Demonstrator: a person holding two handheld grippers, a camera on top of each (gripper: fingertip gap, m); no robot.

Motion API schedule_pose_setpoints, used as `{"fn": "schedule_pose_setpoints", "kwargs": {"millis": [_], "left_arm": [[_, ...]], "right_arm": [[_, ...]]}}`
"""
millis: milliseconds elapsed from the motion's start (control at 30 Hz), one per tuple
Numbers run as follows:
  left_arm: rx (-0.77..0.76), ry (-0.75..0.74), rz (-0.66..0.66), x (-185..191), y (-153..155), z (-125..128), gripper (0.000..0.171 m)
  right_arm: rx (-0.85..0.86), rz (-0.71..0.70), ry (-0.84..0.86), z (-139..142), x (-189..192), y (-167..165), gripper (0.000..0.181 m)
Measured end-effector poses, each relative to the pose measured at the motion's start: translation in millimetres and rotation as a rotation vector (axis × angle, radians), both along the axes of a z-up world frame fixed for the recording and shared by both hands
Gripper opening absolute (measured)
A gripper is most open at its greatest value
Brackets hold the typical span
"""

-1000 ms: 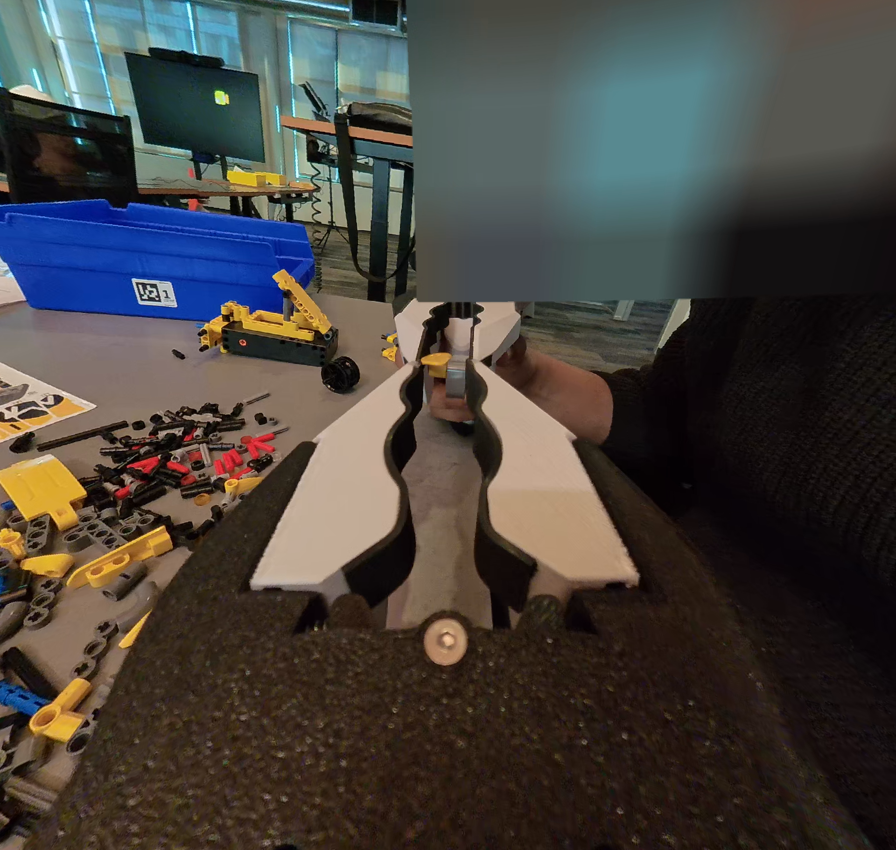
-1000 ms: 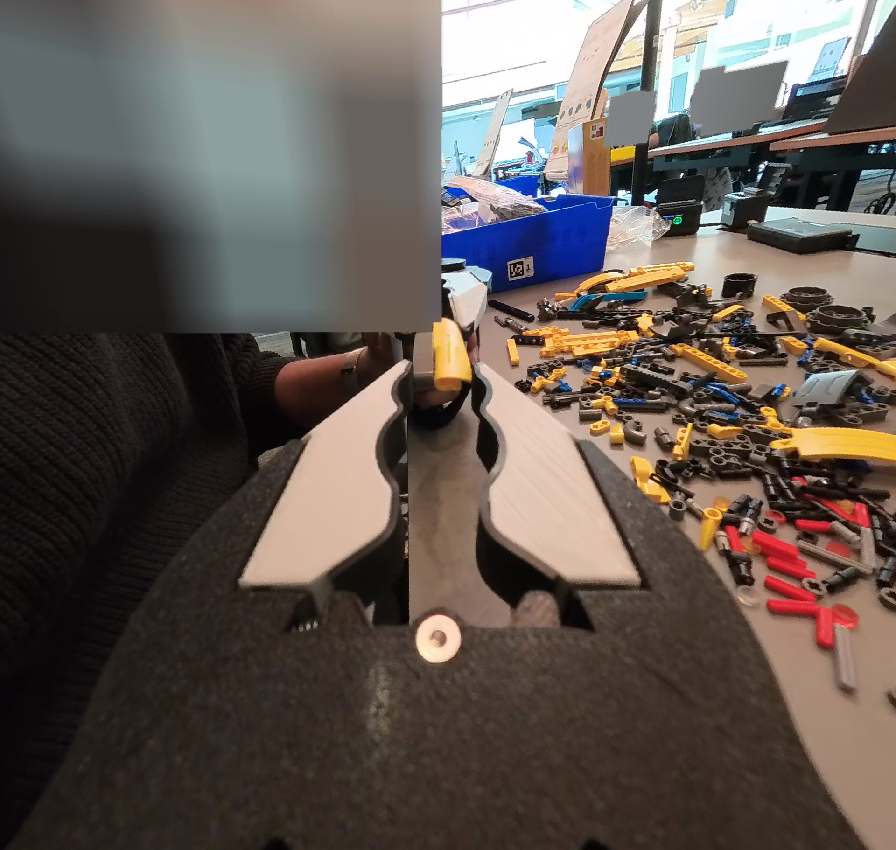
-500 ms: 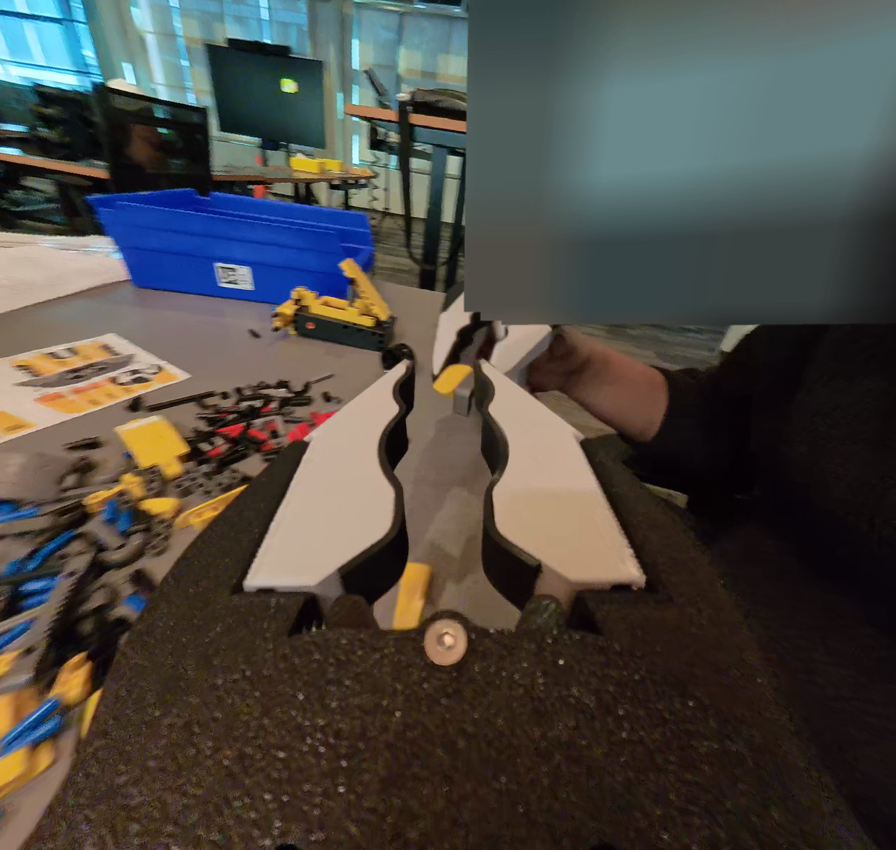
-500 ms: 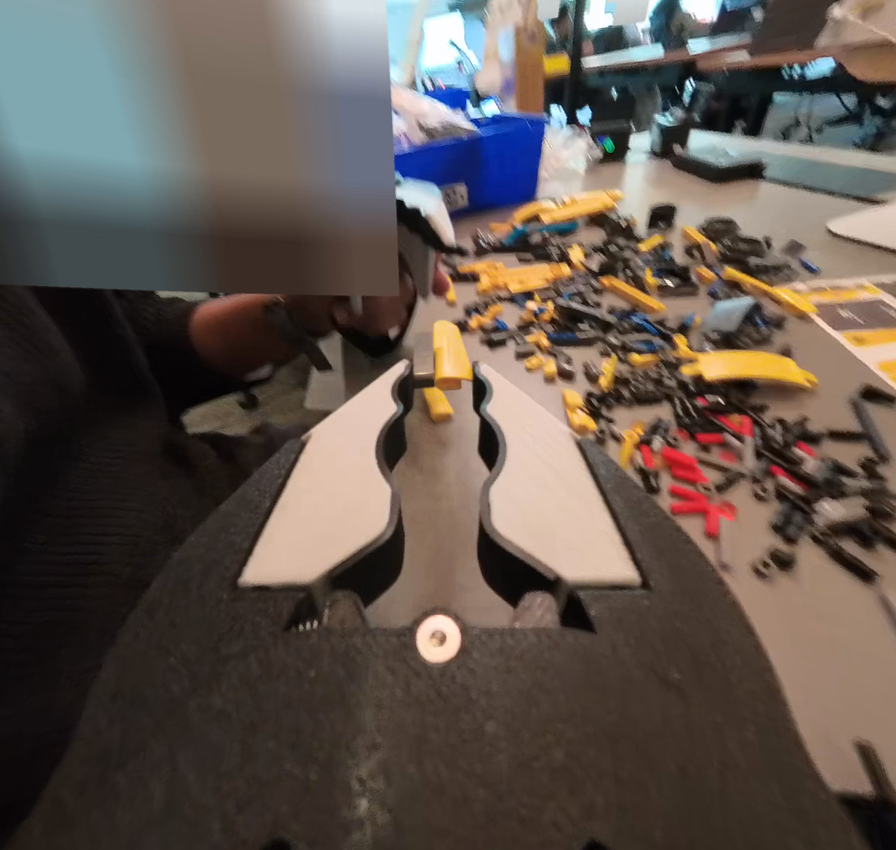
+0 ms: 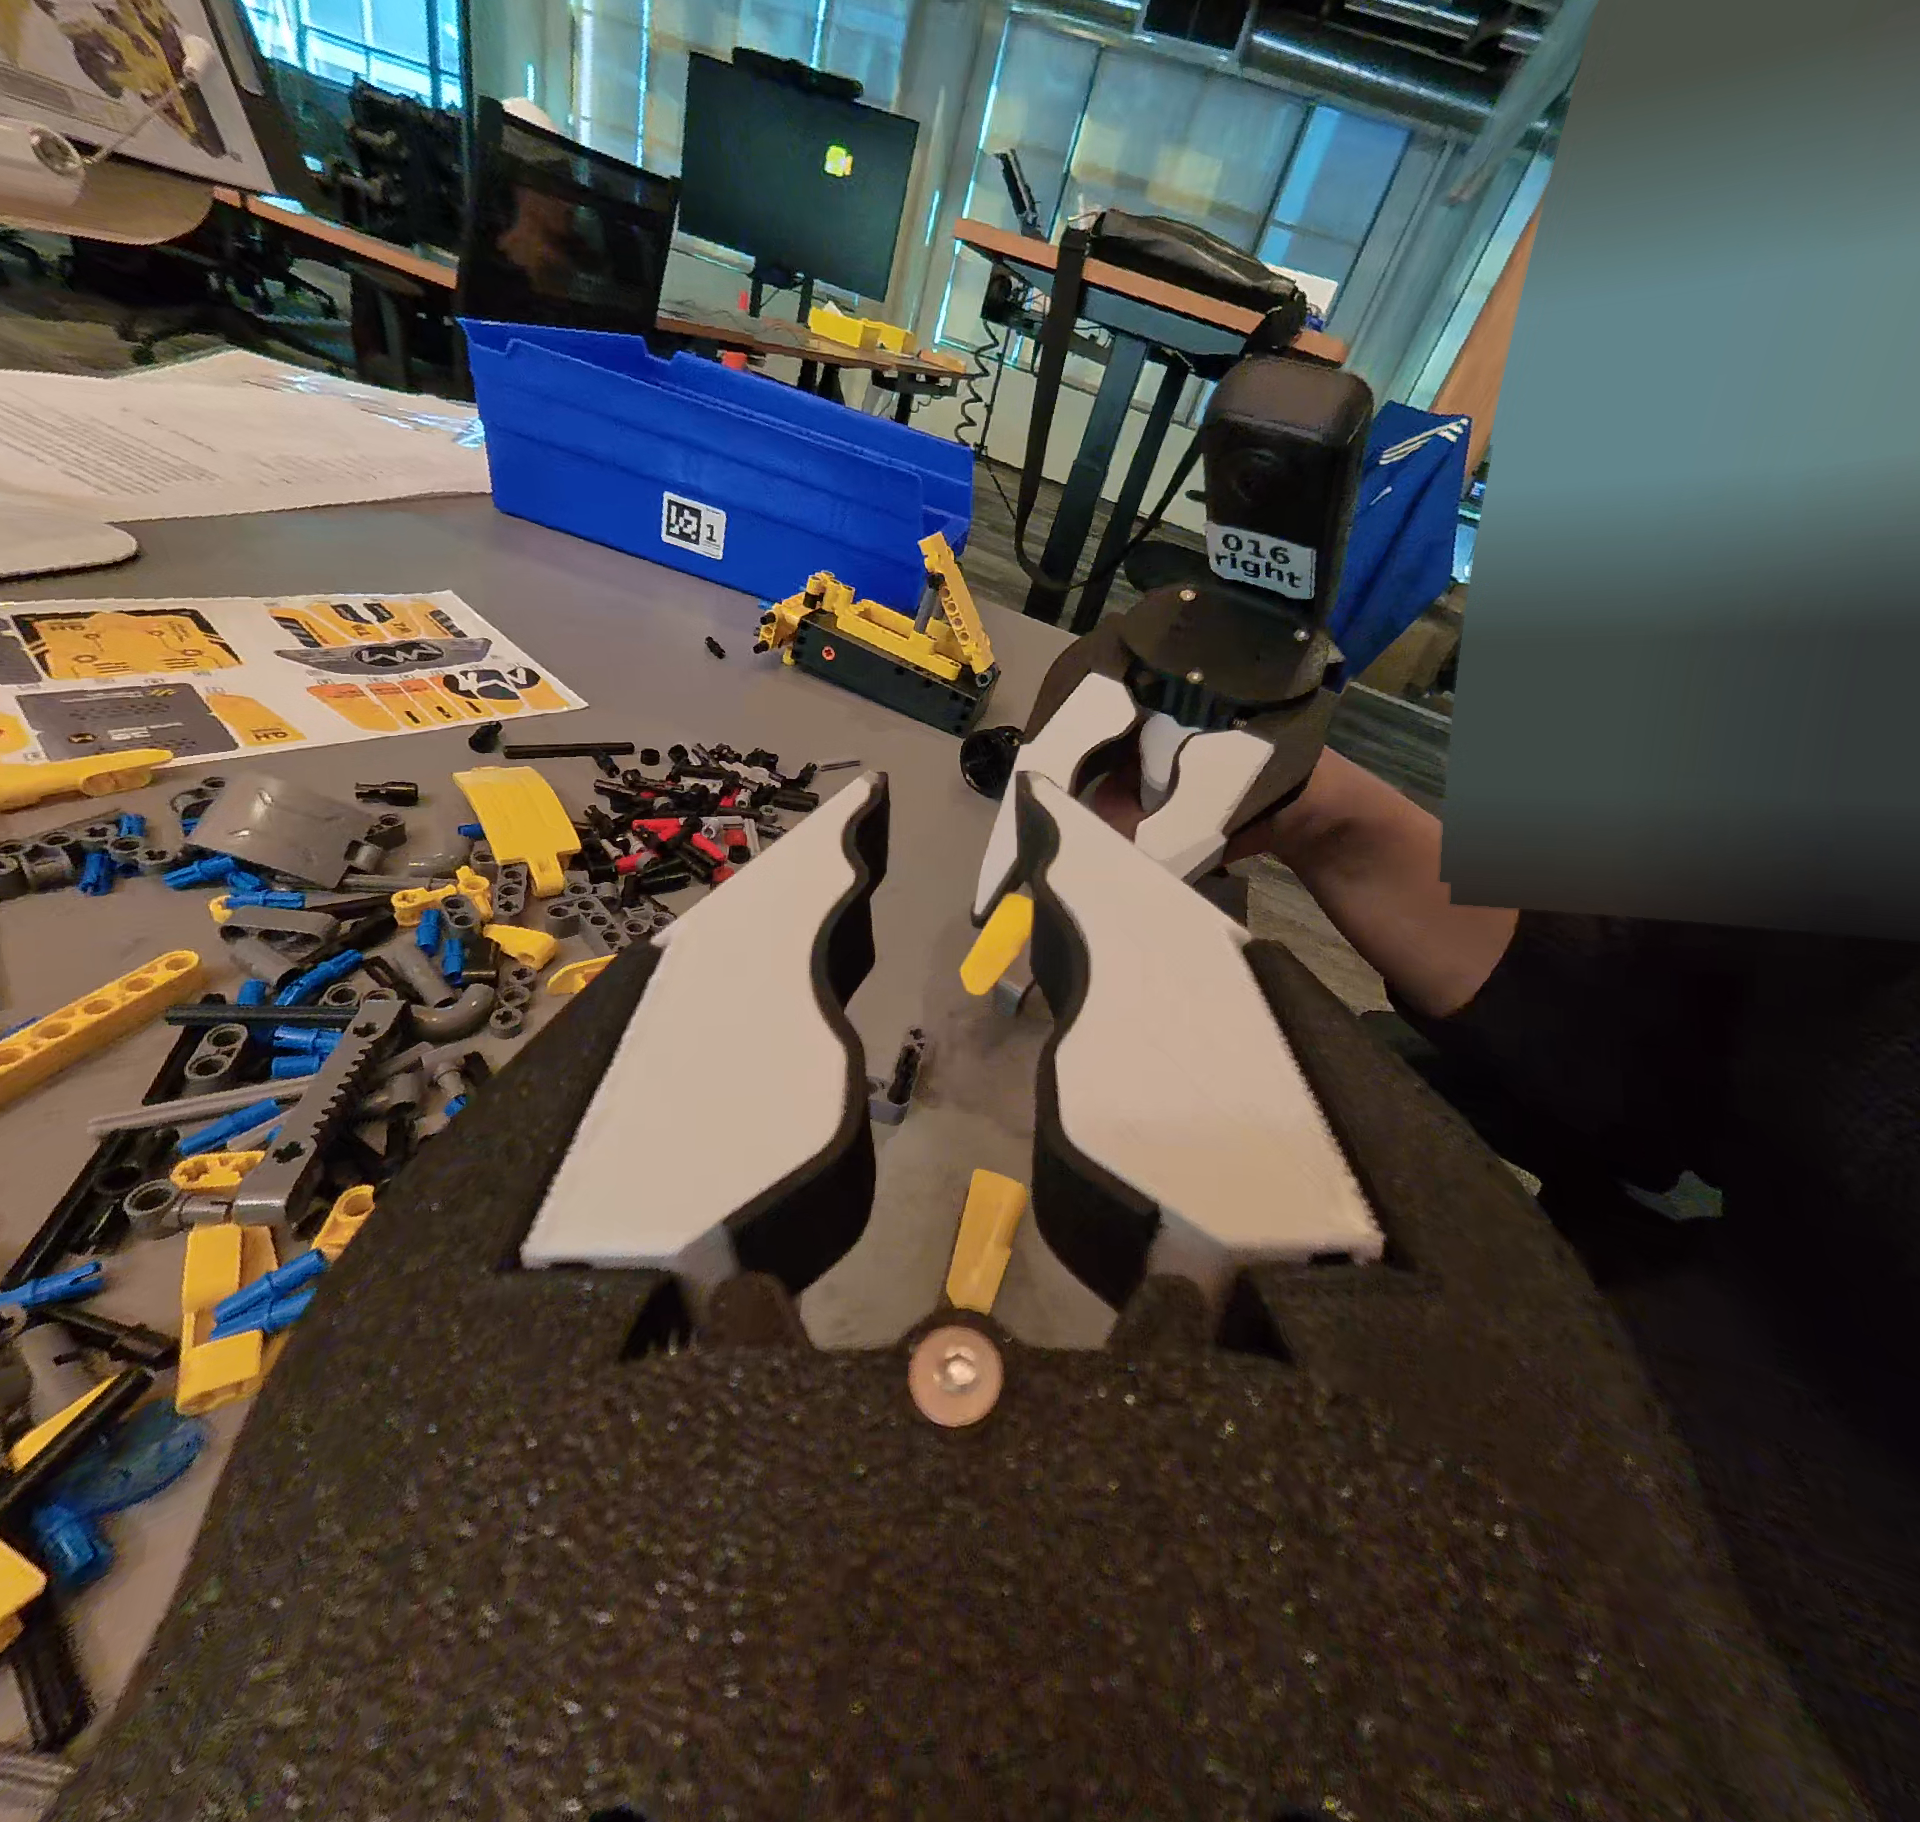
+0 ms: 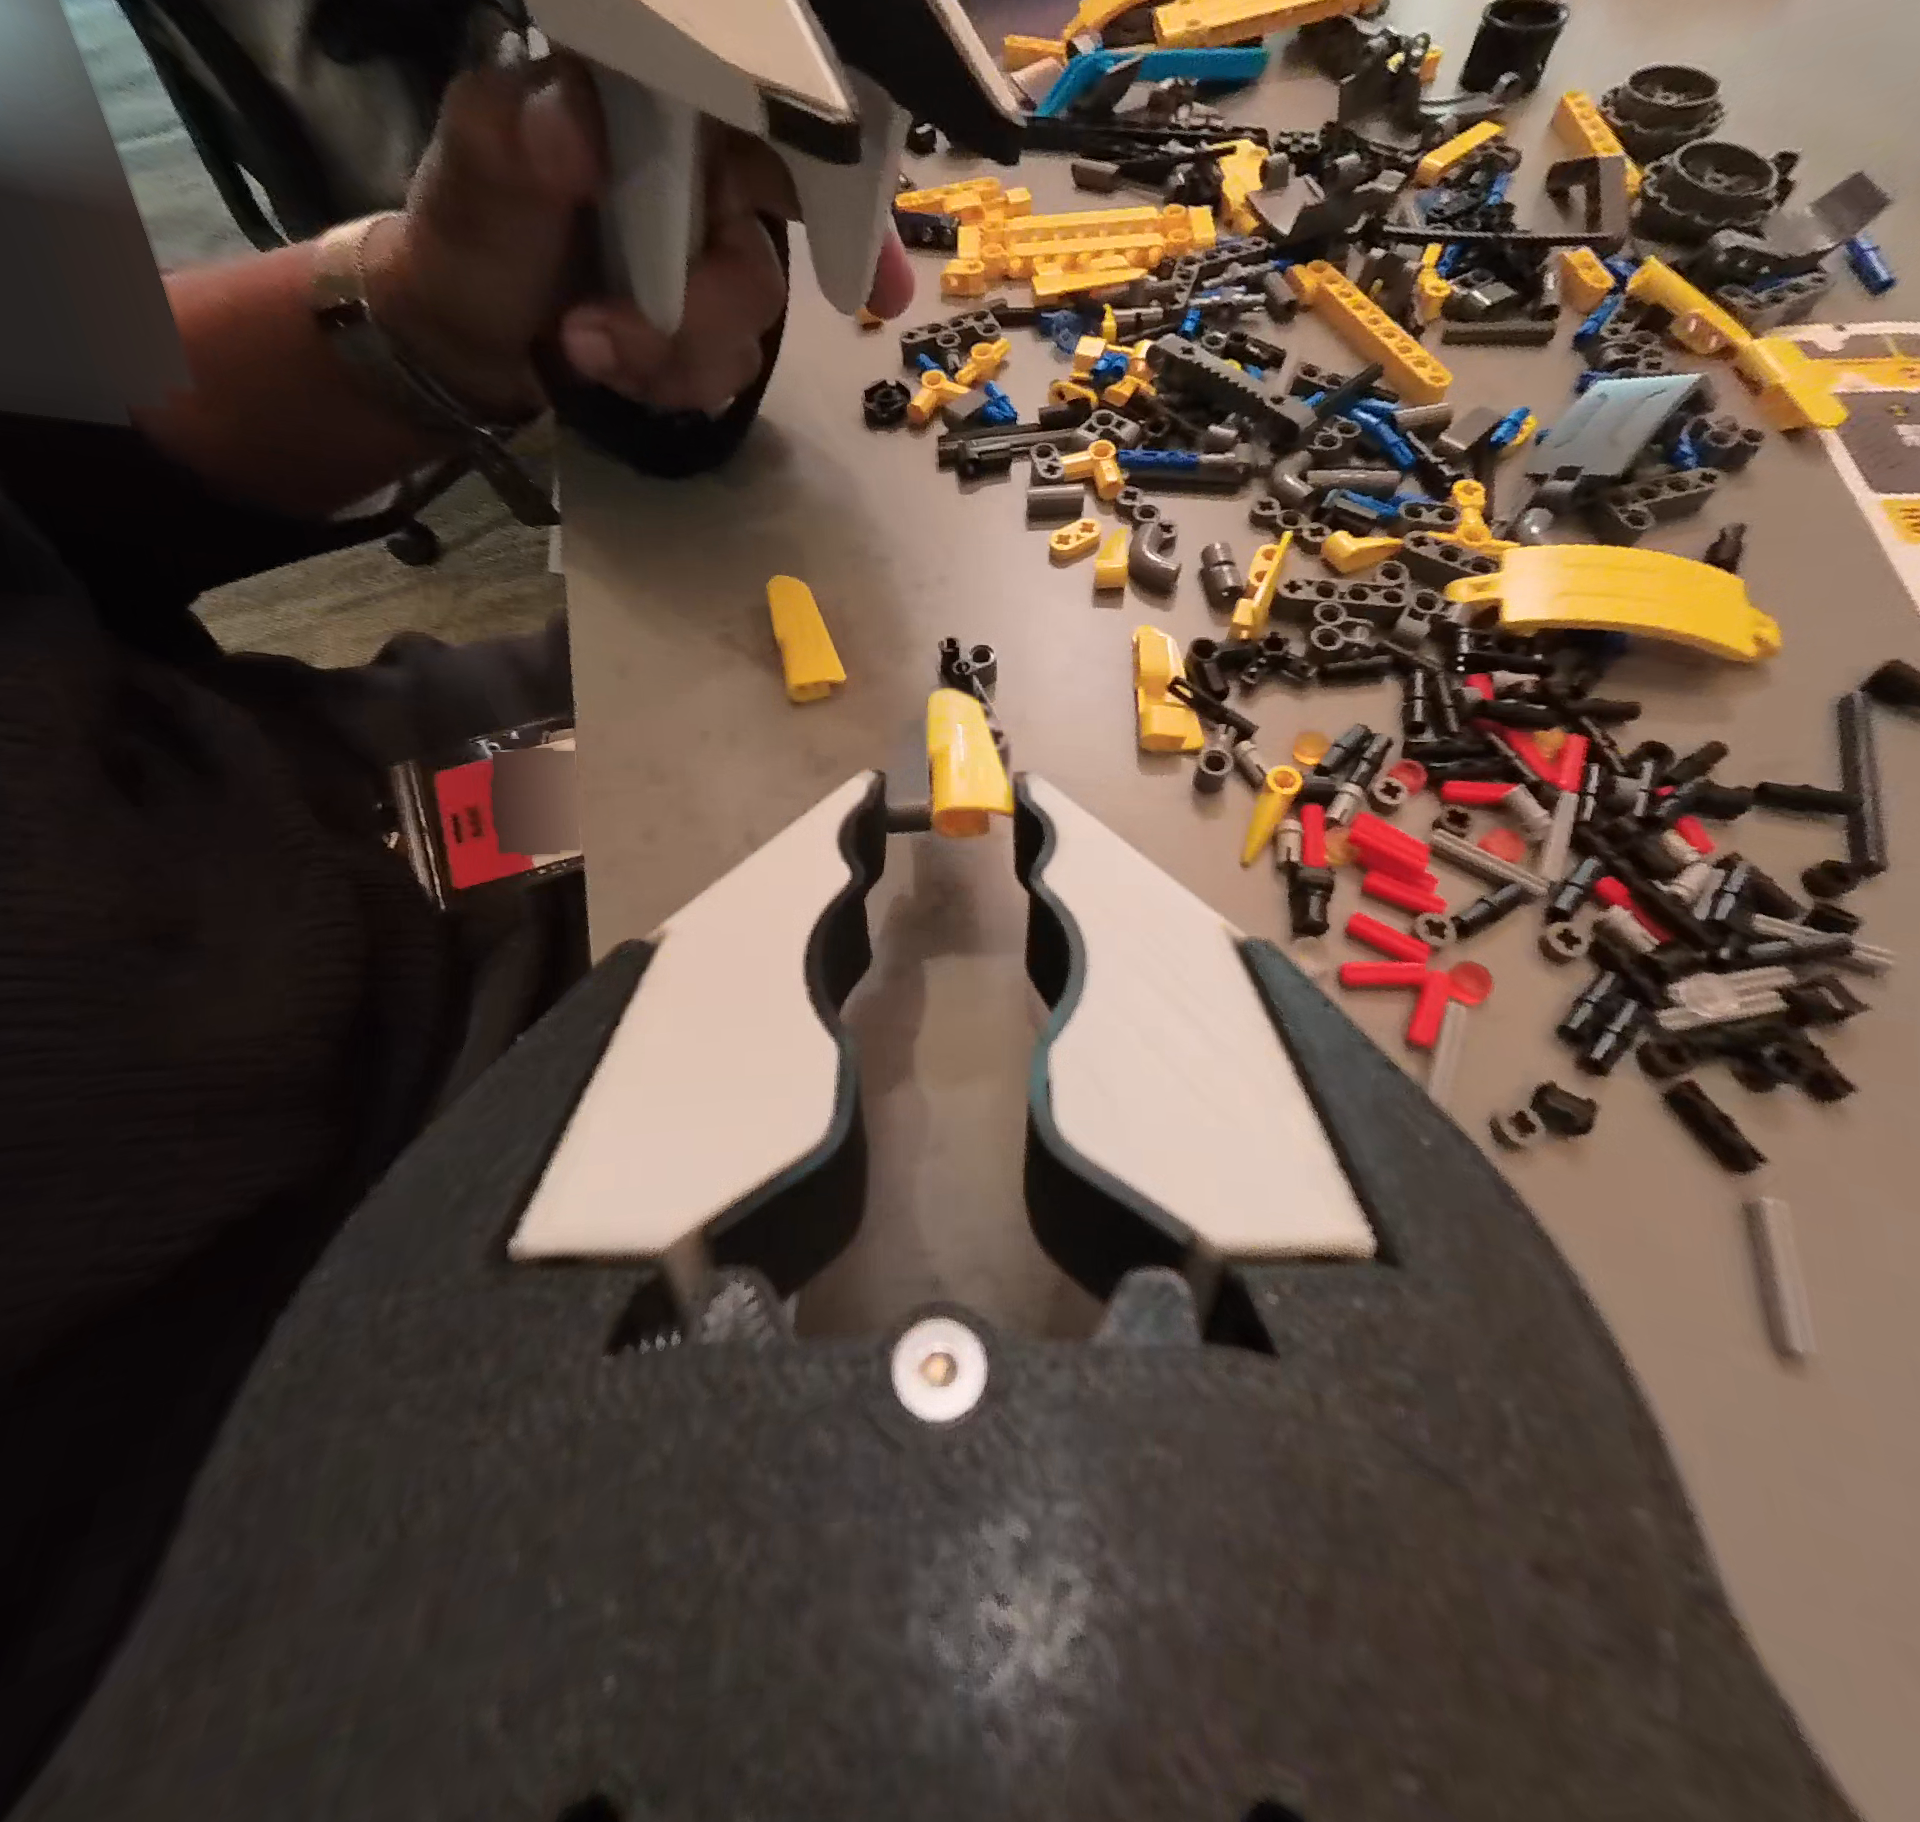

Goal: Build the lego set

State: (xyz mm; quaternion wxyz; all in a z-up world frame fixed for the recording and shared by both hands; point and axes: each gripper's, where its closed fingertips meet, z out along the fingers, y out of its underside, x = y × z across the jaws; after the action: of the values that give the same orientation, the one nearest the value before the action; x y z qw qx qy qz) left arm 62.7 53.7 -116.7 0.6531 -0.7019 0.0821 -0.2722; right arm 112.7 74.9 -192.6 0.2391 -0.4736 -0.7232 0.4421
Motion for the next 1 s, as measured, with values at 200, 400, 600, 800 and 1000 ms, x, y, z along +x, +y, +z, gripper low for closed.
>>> {"fn": "schedule_pose_setpoints", "kwargs": {"millis": [200,400,600,800,1000], "left_arm": [[0.0,-0.006,0.008,-1,0,0,0.023],[0.013,-0.137,-0.04,-2,-2,6,0.023],[0.031,-0.169,-0.061,-2,-5,9,0.023],[0.053,-0.143,-0.086,4,-8,11,0.023],[0.053,-0.167,-0.09,2,-8,11,0.023]], "right_arm": [[0.04,0.044,-0.033,-8,2,-8,0.024],[0.037,0.056,-0.021,-6,4,-9,0.024],[-0.044,0.048,0.042,9,5,-6,0.024],[0.078,0.043,0.047,1,5,-9,0.024],[0.052,0.047,0.06,5,6,-9,0.024]]}}
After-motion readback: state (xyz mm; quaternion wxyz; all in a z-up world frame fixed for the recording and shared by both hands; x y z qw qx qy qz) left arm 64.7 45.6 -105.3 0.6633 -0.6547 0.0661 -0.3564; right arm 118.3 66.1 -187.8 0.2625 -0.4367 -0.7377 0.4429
